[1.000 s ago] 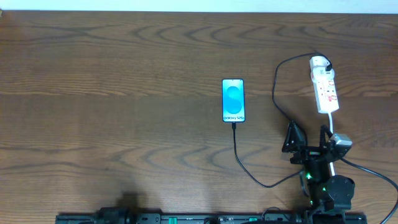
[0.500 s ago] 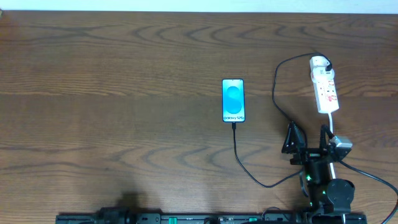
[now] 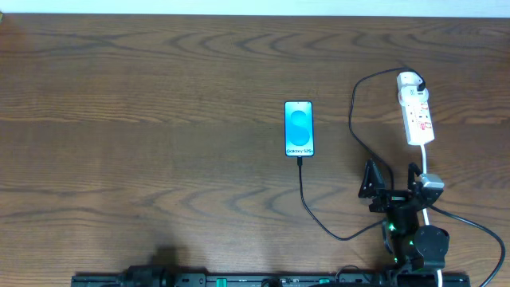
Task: Plug charger to phone and switch on socket
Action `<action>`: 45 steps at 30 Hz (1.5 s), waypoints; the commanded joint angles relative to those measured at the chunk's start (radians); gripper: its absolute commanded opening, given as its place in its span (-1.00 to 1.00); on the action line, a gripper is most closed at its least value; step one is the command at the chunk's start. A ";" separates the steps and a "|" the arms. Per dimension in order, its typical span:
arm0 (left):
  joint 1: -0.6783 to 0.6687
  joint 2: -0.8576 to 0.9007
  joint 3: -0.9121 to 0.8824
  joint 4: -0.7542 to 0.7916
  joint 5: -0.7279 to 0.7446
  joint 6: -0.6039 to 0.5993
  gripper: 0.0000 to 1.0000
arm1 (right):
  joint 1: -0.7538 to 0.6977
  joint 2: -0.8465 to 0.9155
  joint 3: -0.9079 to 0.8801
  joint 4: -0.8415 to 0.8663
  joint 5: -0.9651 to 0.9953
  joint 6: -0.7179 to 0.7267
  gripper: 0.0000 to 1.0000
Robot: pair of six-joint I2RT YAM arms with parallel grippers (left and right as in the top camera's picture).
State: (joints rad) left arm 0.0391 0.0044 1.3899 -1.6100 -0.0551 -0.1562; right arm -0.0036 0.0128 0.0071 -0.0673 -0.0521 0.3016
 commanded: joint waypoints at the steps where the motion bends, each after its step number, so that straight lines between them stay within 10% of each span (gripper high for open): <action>1: 0.002 -0.001 0.002 -0.066 -0.006 0.006 0.93 | 0.009 -0.008 -0.002 -0.005 0.026 -0.031 0.98; 45: 0.002 -0.001 0.002 -0.066 -0.006 0.006 0.93 | -0.035 -0.008 -0.002 -0.006 0.022 -0.161 0.98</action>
State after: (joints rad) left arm 0.0391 0.0044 1.3899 -1.6104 -0.0551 -0.1562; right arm -0.0315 0.0124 0.0071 -0.0692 -0.0303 0.1616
